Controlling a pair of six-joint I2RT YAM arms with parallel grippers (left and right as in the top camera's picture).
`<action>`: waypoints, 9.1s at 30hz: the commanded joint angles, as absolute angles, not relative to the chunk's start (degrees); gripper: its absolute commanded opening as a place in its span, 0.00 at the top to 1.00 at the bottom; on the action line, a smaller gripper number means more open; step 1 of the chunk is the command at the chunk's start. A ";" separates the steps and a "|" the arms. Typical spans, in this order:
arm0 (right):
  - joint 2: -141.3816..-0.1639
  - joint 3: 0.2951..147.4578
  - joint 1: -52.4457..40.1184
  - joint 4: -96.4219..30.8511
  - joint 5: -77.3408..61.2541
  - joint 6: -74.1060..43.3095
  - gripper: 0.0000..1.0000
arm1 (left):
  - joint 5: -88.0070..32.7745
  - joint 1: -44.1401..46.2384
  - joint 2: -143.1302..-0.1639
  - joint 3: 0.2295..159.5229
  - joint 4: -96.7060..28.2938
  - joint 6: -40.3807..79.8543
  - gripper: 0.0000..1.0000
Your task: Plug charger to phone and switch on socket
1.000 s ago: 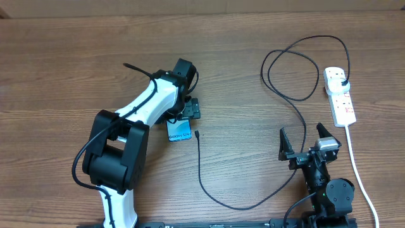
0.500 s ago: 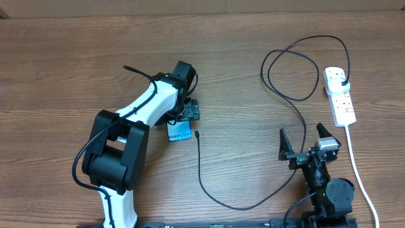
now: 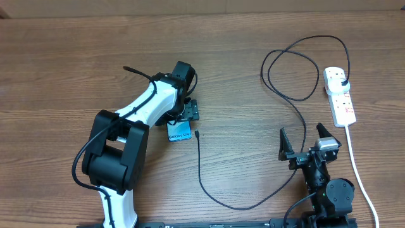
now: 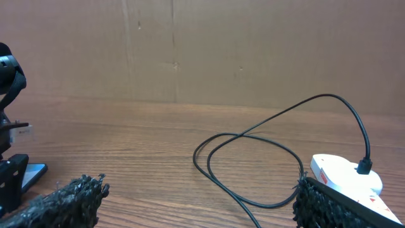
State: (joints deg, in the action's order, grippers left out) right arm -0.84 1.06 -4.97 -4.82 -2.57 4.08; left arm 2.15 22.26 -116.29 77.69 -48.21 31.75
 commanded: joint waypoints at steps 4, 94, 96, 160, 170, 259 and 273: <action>-0.16 0.47 -5.30 -4.62 -2.68 4.36 0.00 | 1.89 22.09 -116.90 76.25 -48.07 31.70 0.21; -97.76 72.71 -26.52 -44.86 -36.56 -23.42 0.10 | -34.96 12.88 -116.88 95.39 -68.38 11.09 0.25; -99.68 72.71 -27.46 -42.17 -36.53 -25.63 0.10 | -36.77 12.88 -116.88 95.39 -68.58 11.07 0.25; -102.94 72.73 -16.05 1.32 -68.73 -37.78 0.96 | -90.59 6.42 -112.09 100.09 -51.72 -1.28 0.33; -102.94 72.73 -17.74 1.30 -69.38 -38.19 0.96 | -90.54 6.39 -107.98 101.12 -40.88 7.75 0.43; -102.94 72.73 -12.19 -48.14 -25.04 -24.99 0.00 | -60.03 12.73 -108.01 76.97 -63.83 10.74 0.96; -102.94 72.71 -12.19 -48.14 -25.04 -24.99 0.00 | -60.10 11.64 -108.01 76.97 -61.69 17.89 0.96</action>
